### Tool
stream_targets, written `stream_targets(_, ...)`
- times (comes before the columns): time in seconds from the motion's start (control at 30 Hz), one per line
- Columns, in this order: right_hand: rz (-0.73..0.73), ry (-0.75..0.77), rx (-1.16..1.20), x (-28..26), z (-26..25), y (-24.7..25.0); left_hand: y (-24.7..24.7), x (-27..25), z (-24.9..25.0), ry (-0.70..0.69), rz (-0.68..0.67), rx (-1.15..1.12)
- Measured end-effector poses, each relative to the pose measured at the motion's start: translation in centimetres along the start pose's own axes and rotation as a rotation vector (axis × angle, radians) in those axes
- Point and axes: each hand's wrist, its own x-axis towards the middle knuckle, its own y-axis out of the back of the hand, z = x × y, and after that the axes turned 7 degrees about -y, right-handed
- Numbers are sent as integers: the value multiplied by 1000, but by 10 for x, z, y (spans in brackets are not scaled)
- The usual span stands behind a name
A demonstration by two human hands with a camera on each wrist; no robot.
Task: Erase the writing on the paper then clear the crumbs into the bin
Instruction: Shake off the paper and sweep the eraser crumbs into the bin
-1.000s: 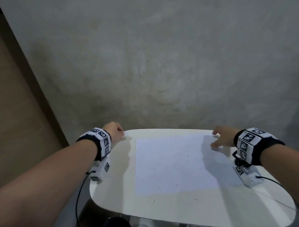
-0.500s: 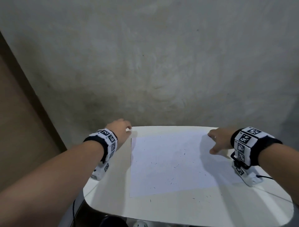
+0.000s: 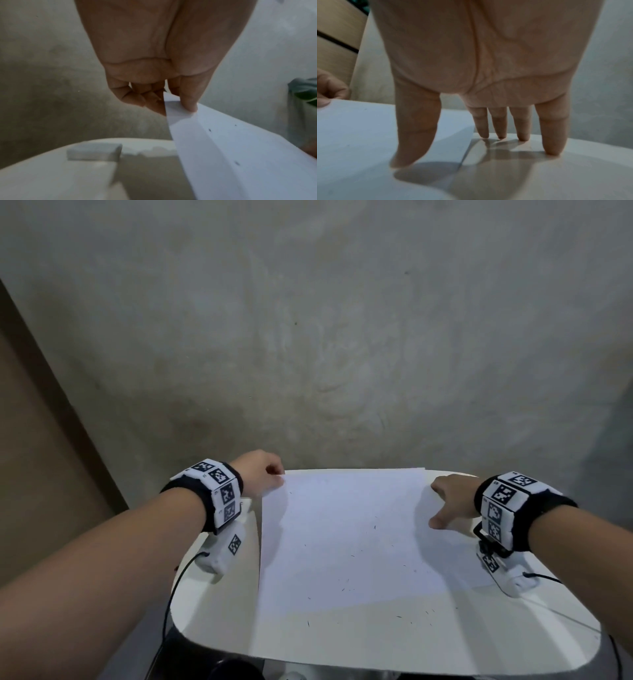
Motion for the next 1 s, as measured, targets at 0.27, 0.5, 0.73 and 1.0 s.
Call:
stream_targets(0.27, -100, -72, 904, -17, 22, 15, 41, -33, 5, -203, 235, -135)
stream_targets(0.5, 8, 122, 1304, -50, 15, 0, 47, -51, 18, -237, 375, -553)
stream_targets(0.73, 154, 176, 1353, -87, 8, -4, 7, -63, 9, -57, 208, -663)
stream_targets(1.0, 427, 279, 1258, -117, 14, 1, 2, -94, 32, -218, 412, -740)
